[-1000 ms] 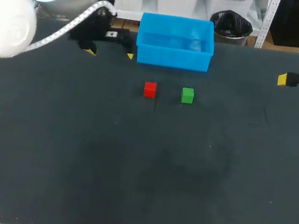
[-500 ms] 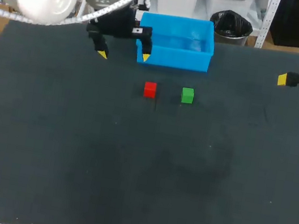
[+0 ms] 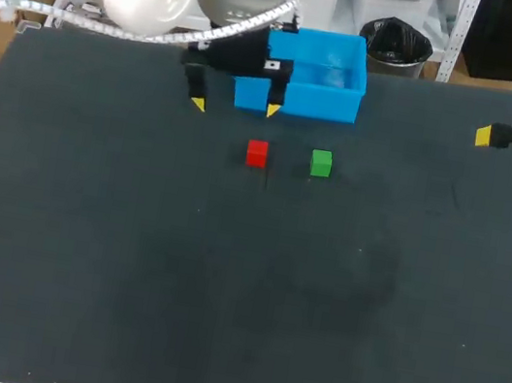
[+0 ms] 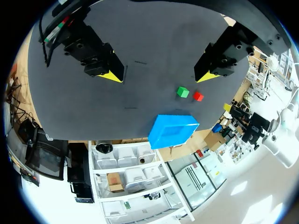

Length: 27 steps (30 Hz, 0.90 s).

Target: Use the left arm to pick the red cube and place it into the blue plastic box first, then use the right arm to grasp the green cube and put it into the same blue plastic box after the first action is fully finished.

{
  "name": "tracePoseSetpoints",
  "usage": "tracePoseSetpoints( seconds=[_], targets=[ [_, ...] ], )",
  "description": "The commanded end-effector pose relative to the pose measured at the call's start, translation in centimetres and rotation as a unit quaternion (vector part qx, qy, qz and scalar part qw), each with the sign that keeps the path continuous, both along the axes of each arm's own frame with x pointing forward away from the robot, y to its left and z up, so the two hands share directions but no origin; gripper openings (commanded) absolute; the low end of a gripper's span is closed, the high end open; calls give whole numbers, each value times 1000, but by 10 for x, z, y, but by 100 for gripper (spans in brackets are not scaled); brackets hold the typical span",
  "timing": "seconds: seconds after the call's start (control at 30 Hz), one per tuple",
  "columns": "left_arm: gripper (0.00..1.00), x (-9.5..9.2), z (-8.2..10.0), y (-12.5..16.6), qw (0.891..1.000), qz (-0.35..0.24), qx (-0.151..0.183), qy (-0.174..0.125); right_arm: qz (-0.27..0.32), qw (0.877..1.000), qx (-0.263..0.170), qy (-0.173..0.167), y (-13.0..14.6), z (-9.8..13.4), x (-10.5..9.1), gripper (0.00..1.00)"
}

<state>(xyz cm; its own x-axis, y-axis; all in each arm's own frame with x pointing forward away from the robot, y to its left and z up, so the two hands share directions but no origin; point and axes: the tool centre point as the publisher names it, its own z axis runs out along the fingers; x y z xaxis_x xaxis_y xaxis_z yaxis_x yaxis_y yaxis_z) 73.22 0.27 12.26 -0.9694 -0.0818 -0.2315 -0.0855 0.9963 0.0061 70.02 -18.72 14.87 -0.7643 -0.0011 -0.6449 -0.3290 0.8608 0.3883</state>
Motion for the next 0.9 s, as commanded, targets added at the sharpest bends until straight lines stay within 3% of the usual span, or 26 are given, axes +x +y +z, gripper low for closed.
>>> tracePoseSetpoints(
  seconds=[0.03,0.4,0.9],
  targets=[
    [100,6,-4,-10,1000,14,18,17,-1,1000,-1,1,1,1,0,100],
    [100,5,-12,-20,999,5,-5,37,-1,1000,-1,1,1,1,0,100],
    [100,5,-12,-20,999,5,-6,38,-1,1000,-1,1,1,1,0,100]
  ],
)
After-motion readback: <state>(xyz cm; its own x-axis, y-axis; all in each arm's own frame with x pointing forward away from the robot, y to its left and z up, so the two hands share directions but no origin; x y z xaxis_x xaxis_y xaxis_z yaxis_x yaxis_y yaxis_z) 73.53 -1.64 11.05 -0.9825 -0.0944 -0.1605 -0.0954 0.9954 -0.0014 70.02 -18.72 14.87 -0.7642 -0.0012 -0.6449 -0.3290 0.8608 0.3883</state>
